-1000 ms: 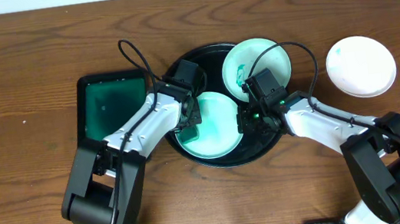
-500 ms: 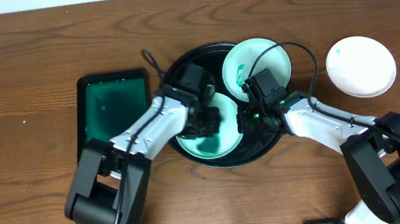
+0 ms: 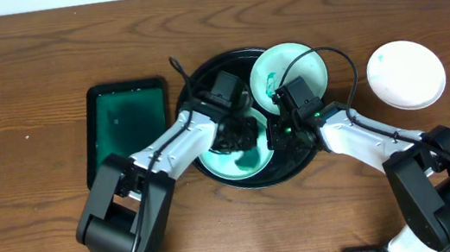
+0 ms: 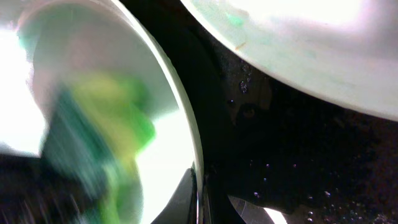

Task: Clean dirty plates on tray and stack at the side
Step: 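Scrub the pale green plate with the sponge while the right gripper holds it, then move the sponge back over the water tray with the left gripper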

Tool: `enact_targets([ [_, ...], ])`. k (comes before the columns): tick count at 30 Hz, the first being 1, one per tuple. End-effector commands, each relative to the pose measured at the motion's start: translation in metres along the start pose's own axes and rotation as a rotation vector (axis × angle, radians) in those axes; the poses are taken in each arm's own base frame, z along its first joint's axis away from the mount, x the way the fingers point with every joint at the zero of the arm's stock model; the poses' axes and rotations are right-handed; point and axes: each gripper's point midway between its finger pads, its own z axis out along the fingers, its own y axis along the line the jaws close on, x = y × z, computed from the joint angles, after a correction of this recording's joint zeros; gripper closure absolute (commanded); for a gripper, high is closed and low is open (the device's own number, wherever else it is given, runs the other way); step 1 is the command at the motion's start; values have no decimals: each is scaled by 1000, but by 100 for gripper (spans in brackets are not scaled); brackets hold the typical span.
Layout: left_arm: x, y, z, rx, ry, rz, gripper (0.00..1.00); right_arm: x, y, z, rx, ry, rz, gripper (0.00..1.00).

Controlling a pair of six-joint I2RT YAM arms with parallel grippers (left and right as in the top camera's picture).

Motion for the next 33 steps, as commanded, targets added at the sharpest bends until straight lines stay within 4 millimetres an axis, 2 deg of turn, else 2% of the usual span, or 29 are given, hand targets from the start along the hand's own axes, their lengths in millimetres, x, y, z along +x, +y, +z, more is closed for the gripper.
enact_targets([
  [1,-31,69,-9,-264,-152,-130,93,49,-10,19,25,165,1,99],
  [5,-46,112,-29,-458,-247,-162,93,50,-11,19,27,168,3,99],
  [8,-45,127,-37,-547,-250,-146,93,50,-11,19,27,169,3,99],
  [12,-34,125,-41,-568,-198,-125,93,49,-11,19,27,168,3,99],
  [15,-34,117,-52,-586,-199,-108,93,49,-10,19,26,166,2,99],
  [20,-41,108,-95,-687,-276,-69,93,49,-10,19,26,165,2,99],
  [26,-40,90,-144,-645,-362,-77,93,43,-5,18,7,148,-50,99],
  [30,-32,96,-176,-639,-397,-130,93,32,10,6,-38,109,-137,98],
  [33,-22,110,-187,-658,-382,-193,93,18,26,-14,-71,44,-222,98],
])
